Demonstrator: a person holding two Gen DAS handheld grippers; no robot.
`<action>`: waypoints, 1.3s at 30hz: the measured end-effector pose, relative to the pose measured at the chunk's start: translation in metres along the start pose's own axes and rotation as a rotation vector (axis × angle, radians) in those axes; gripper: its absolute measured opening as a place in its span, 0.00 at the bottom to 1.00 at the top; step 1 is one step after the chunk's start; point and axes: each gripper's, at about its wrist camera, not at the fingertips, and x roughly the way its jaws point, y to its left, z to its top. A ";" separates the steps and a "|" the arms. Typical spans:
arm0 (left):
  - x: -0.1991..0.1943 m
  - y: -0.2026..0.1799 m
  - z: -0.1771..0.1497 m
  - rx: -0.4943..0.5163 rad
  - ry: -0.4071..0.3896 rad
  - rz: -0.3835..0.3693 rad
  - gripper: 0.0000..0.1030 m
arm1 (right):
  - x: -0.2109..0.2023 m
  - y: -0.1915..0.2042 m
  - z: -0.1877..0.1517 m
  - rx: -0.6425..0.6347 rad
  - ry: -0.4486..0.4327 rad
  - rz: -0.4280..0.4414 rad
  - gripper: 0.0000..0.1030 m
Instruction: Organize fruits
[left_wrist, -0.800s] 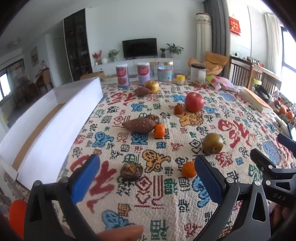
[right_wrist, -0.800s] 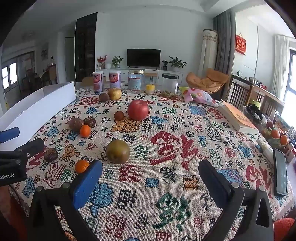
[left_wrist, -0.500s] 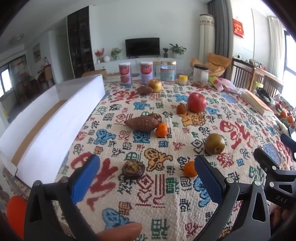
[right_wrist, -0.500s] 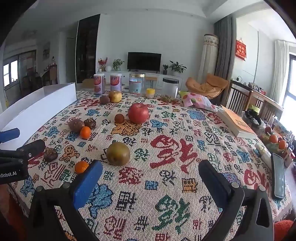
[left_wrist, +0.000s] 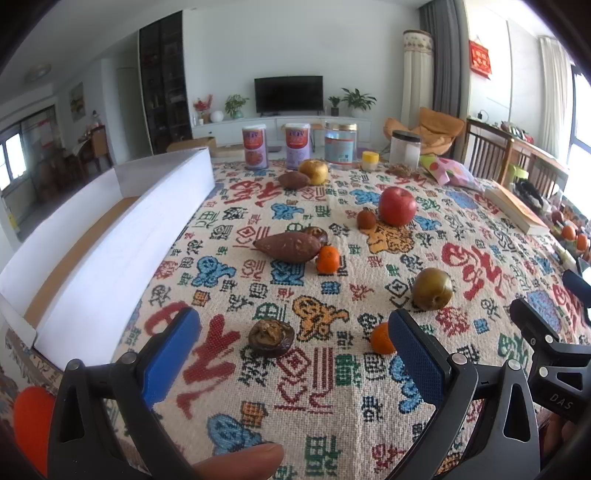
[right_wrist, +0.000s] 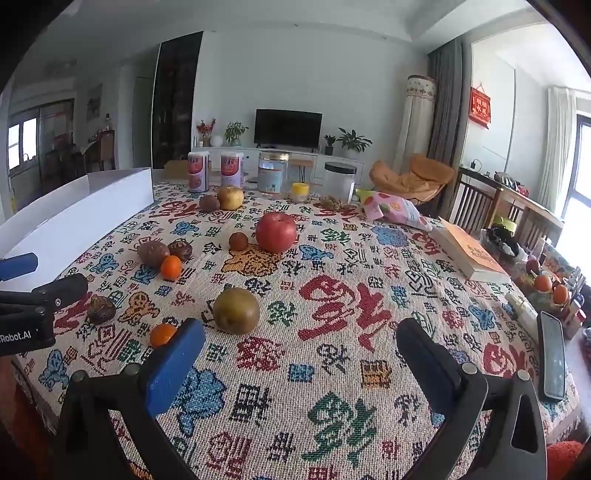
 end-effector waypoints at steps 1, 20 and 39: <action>0.000 0.000 0.000 -0.001 0.002 0.000 0.99 | 0.000 0.000 0.000 0.000 0.000 0.000 1.00; 0.000 0.004 0.001 -0.015 0.002 0.003 0.99 | -0.002 -0.001 0.000 0.001 -0.011 -0.006 1.00; 0.016 0.015 -0.013 -0.031 0.055 0.019 0.99 | 0.009 -0.008 -0.005 0.012 0.021 -0.025 1.00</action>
